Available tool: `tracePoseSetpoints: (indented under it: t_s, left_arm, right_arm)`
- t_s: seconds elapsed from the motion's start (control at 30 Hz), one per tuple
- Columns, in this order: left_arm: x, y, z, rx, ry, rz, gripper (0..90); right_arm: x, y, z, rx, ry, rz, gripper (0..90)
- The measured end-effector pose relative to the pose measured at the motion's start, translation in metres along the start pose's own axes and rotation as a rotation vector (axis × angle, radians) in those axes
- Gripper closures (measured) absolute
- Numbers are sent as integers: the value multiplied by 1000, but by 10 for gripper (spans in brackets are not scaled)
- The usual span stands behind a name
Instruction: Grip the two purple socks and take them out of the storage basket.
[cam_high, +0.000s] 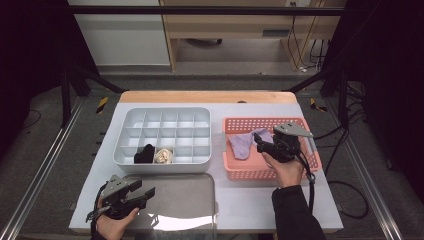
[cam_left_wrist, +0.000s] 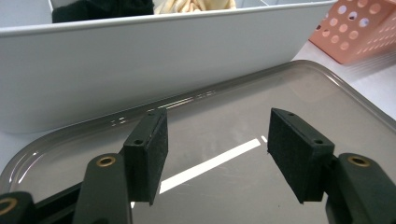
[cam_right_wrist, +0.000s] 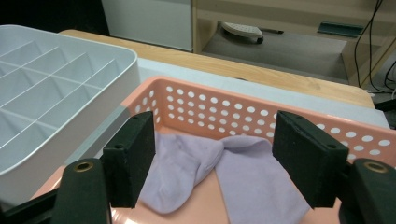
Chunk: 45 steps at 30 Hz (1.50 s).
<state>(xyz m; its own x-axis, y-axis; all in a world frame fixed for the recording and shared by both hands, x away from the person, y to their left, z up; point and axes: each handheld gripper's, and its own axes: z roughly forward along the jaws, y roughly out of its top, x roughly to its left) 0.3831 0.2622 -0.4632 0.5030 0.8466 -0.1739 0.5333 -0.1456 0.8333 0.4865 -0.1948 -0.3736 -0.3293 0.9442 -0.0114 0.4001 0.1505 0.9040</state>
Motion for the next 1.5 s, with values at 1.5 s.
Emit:
tracePoseSetpoints:
  t_s: [1.5]
  left_arm:
    - [4, -3, 4, 17, 6, 5, 390]
  right_arm:
    - [-42, -7, 103, 248, -75, 62, 327]
